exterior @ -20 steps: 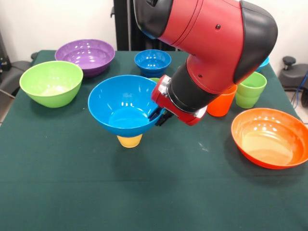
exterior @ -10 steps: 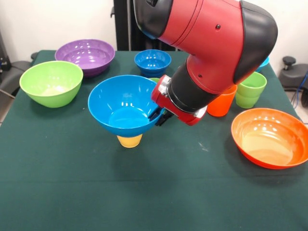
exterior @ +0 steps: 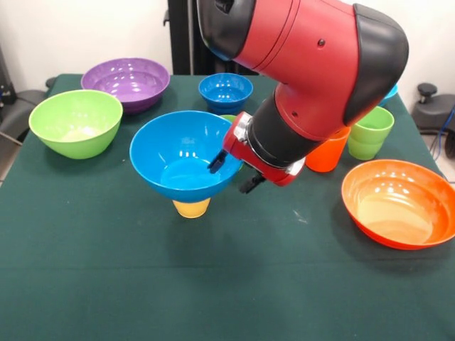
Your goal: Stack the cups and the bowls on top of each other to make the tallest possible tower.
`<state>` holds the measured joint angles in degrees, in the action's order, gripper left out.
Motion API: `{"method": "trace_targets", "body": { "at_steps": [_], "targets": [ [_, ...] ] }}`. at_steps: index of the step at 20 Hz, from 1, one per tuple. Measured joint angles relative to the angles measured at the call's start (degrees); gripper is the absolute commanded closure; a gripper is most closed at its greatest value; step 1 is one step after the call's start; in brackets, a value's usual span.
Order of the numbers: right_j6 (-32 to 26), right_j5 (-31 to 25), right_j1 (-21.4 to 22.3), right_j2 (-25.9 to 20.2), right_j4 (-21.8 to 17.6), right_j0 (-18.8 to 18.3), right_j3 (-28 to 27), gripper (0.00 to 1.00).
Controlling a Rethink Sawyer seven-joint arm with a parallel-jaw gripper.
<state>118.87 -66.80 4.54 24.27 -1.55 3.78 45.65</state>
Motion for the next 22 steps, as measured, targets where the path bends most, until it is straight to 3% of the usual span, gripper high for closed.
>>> {"method": "trace_targets", "body": {
  "at_steps": [15, 22],
  "targets": [
    [0.0, 0.0, 0.0, 0.0, 0.1, 0.0, 0.1, 0.0],
    [0.0, 0.0, 2.9, 0.0, 0.3, 0.0, 1.2, 0.0]
  ]
}}
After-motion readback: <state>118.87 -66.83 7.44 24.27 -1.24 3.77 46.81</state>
